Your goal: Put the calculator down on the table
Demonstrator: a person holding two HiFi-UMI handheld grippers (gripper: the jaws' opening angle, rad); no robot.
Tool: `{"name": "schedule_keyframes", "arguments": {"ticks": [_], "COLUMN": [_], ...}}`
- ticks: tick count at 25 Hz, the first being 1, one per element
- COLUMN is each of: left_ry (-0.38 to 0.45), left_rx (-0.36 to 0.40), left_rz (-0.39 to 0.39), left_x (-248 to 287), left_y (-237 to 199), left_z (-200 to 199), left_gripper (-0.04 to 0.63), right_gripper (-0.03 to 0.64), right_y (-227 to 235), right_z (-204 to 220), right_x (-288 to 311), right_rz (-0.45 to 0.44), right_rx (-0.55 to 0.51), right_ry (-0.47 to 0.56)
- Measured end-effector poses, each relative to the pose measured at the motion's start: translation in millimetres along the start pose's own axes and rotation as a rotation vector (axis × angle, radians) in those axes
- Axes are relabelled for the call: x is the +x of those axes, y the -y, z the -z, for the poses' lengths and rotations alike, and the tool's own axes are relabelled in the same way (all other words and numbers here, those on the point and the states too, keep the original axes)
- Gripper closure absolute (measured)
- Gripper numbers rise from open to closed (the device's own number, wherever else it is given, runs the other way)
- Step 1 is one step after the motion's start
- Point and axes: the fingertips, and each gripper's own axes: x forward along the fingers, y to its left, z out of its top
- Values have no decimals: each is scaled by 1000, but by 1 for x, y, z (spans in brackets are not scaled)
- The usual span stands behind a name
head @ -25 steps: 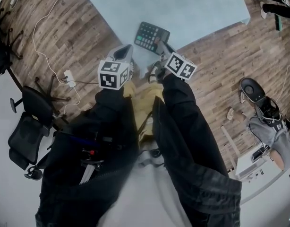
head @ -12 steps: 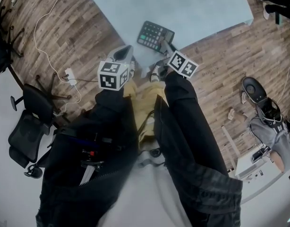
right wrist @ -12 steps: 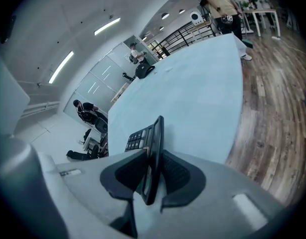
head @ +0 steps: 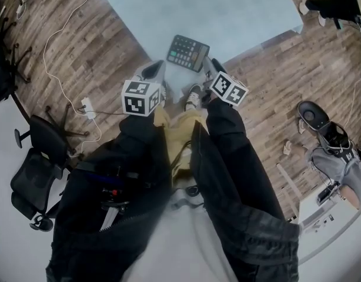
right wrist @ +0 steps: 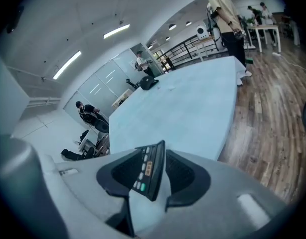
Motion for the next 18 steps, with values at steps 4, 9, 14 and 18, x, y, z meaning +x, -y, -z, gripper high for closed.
{"name": "schedule_keyframes", "arguments": {"ticks": [4, 9, 14, 18], "left_ry": [80, 220, 371, 477], "left_rx": [39, 107, 155, 215], "left_rz": [26, 77, 156, 207], "left_x": [-9, -29, -54, -79], "left_y": [18, 56, 98, 131], "left_z": [-39, -108, -182, -228], "left_gripper": [600, 598, 600, 600], "right_gripper": [493, 562, 617, 618], "right_y": [-38, -95, -143, -176], "right_z": [-56, -122, -178, -212], "right_x": [-43, -102, -152, -187], "right_rz": [-25, -62, -106, -125], "right_rx": [-94, -253, -393, -481], "right_ry": [152, 334, 493, 584]}}
